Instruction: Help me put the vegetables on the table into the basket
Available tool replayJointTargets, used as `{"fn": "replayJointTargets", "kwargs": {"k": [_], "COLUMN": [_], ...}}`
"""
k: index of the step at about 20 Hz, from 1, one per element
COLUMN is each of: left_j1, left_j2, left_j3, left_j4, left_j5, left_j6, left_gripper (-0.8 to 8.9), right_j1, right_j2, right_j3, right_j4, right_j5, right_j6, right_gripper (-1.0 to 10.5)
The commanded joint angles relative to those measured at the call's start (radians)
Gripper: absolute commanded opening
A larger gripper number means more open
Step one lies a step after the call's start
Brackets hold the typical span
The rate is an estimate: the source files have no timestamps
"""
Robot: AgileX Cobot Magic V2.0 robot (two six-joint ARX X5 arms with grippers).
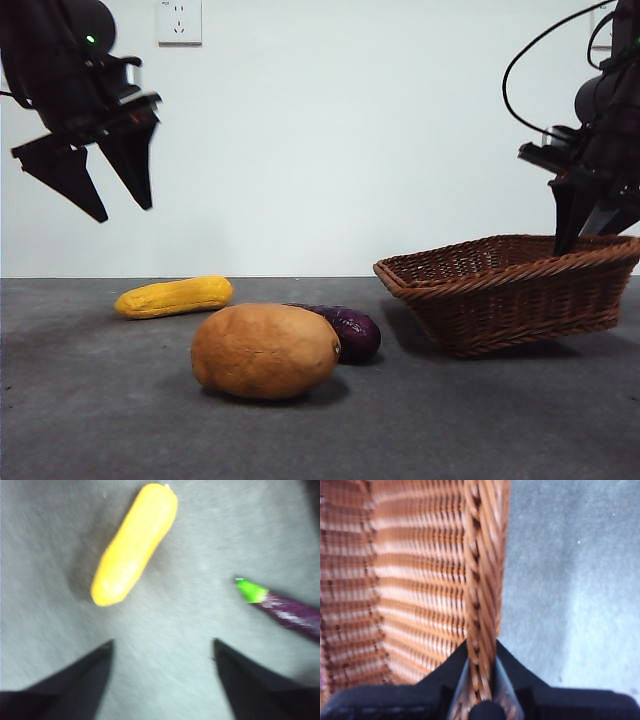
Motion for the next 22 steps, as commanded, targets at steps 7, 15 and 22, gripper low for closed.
{"fn": "replayJointTargets", "kwargs": {"k": [7,15,22], "left_j1": [-0.115,-0.101,-0.100], "left_j2": [0.080,0.229,0.402], "left_j3": [-0.001,0.066,0.208], "left_j4": [0.288,0.253,0.152], "left_j5": [-0.150,-0.179,-0.178], "left_j6": [0.145,0.220,0.209], "left_gripper": [5.97,5.96,4.41], "right_j1": [0.002,0.012,0.020], "right_j2": [-0.181,-0.207,-0.207], "right_j3": [0.011,0.010,0.008], "right_j4": [-0.037,-0.114,-0.119], "right_j5": [-0.026,-0.035,-0.037], "right_j6": [-0.066,-0.135,-0.154], "right_gripper": [-0.2,-0.2,-0.2]}}
